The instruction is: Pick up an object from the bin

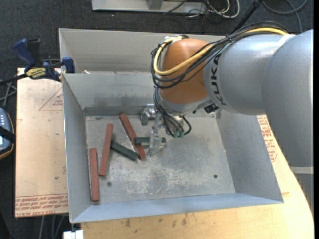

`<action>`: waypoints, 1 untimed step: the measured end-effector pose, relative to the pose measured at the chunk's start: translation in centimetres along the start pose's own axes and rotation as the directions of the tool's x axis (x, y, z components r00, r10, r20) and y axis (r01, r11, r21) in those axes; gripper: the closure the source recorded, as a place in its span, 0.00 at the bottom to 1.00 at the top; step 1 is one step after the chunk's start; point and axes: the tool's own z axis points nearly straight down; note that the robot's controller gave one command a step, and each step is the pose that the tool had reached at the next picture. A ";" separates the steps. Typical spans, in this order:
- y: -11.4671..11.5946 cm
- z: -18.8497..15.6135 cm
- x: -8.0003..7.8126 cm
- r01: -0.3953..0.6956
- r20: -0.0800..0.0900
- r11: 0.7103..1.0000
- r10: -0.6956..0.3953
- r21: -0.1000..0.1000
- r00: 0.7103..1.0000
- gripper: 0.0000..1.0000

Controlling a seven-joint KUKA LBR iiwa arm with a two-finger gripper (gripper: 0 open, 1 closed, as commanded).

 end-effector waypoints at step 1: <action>4.2 0.7 2.1 0.047 -0.015 0.999 -0.047 0.002 0.999 0.00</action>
Offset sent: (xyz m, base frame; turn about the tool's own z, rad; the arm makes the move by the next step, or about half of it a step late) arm -0.0083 0.0500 -0.0261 0.0077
